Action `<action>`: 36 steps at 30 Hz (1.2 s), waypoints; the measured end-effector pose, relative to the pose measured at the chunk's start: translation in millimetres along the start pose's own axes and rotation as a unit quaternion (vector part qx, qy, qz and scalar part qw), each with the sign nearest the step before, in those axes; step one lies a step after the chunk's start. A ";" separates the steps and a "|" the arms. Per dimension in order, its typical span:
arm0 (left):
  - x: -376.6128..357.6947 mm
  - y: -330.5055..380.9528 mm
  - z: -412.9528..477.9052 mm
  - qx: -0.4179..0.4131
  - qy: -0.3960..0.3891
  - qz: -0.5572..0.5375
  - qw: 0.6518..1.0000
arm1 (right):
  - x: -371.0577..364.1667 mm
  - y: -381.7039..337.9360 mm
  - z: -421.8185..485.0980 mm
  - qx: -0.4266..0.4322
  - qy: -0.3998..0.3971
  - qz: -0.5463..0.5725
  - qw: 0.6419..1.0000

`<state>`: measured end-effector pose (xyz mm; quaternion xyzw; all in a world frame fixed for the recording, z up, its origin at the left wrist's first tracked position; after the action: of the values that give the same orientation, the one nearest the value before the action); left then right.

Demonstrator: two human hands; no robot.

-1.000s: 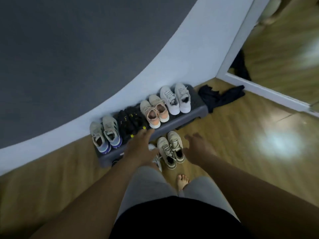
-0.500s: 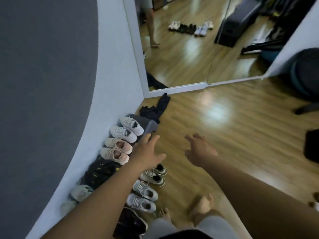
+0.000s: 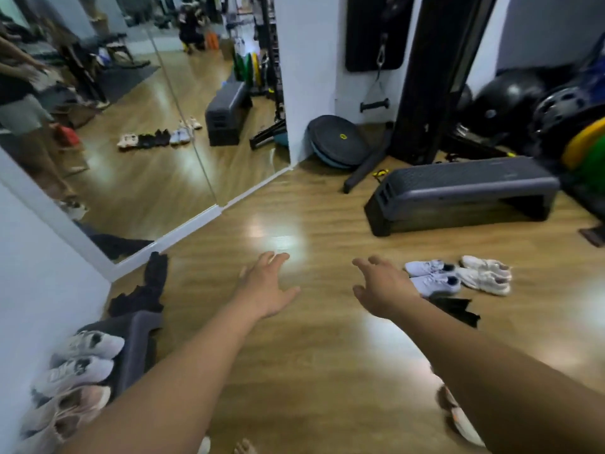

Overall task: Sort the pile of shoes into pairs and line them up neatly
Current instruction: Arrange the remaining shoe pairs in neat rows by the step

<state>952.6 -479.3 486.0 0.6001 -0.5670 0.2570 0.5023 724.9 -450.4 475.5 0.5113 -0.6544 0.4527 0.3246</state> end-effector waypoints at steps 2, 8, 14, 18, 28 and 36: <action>-20.7 54.2 9.4 -0.038 -0.007 0.022 0.999 | 3.3 57.1 -28.7 -0.040 0.010 0.015 0.999; -80.8 222.7 23.6 -0.164 -0.057 0.096 0.980 | 3.7 216.3 -125.4 -0.190 0.031 0.104 0.976; -139.8 359.8 40.1 -0.271 -0.098 0.142 0.947 | -17.1 334.9 -212.6 -0.327 0.056 0.158 0.930; -180.4 429.8 56.3 -0.317 -0.126 0.140 0.930 | -29.9 392.3 -256.7 -0.406 0.057 0.189 0.892; -254.6 521.4 123.4 -0.326 -0.225 0.082 0.914 | -25.0 482.2 -281.7 -0.495 0.012 0.198 0.846; -282.2 578.4 154.4 -0.306 -0.237 0.090 0.917 | -10.8 543.8 -260.6 -0.472 -0.012 0.171 0.865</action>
<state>305.9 -412.8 362.2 0.4067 -0.7723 -0.0350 0.4867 194.1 -168.9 423.1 0.1827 -0.8710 0.1319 0.4365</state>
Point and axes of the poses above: each hand's wrist, its own z-axis towards the middle knuckle, its own x-axis out of the back of the hand, y = z × x, the point moved 3 cm from there along z, towards the middle knuckle, and after that the axes turned 11 degrees about -y, right-handed, at the moved point
